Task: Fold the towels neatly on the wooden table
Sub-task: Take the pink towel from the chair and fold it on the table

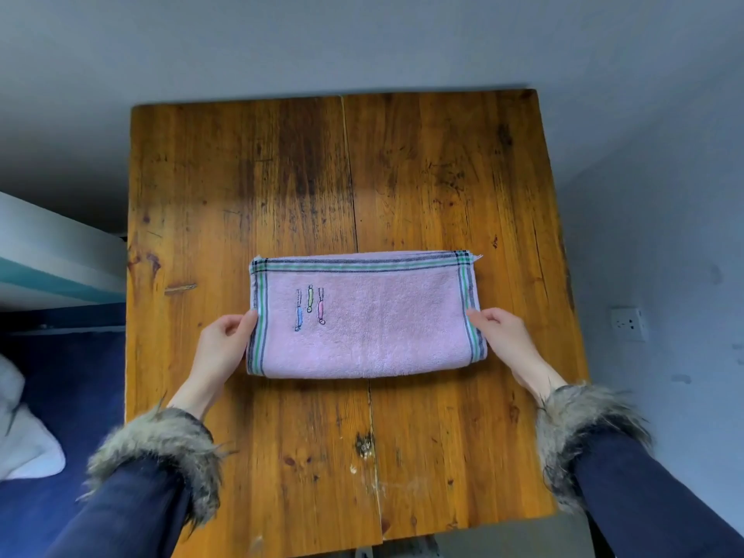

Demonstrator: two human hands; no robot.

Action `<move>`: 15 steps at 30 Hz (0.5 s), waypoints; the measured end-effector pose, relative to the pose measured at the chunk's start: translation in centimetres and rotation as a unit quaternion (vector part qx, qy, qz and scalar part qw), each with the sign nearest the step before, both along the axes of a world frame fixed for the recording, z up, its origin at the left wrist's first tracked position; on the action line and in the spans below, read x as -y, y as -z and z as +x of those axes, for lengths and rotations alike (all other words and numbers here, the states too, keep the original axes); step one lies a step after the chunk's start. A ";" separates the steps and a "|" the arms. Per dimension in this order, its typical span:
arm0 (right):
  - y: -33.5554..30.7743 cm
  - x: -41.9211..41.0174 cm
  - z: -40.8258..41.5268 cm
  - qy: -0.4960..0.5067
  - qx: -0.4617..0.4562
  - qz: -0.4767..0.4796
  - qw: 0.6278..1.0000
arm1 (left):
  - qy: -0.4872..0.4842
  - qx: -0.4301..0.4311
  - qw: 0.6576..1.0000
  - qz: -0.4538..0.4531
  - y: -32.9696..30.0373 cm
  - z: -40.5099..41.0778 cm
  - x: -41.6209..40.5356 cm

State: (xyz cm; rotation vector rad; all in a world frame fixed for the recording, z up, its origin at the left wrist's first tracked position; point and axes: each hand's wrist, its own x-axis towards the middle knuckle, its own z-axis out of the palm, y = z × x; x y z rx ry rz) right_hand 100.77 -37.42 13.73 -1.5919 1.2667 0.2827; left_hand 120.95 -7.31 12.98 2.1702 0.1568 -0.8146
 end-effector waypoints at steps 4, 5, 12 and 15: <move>0.2 -0.9 -2.7 -0.050 -0.008 0.036 0.998 | 0.040 -0.005 0.999 0.017 0.1 -2.7 -2.2; 0.1 -1.0 -2.8 -0.062 -0.011 0.031 0.998 | 0.056 0.002 0.998 0.023 0.2 -3.2 -2.5; 0.9 -1.7 -2.6 -0.088 -0.041 -0.104 0.990 | 0.035 0.068 0.997 0.016 0.6 -4.2 -2.3; 0.5 -3.7 -2.7 -0.125 -0.084 -0.276 0.949 | -0.011 0.092 0.996 0.012 0.6 -4.6 -2.0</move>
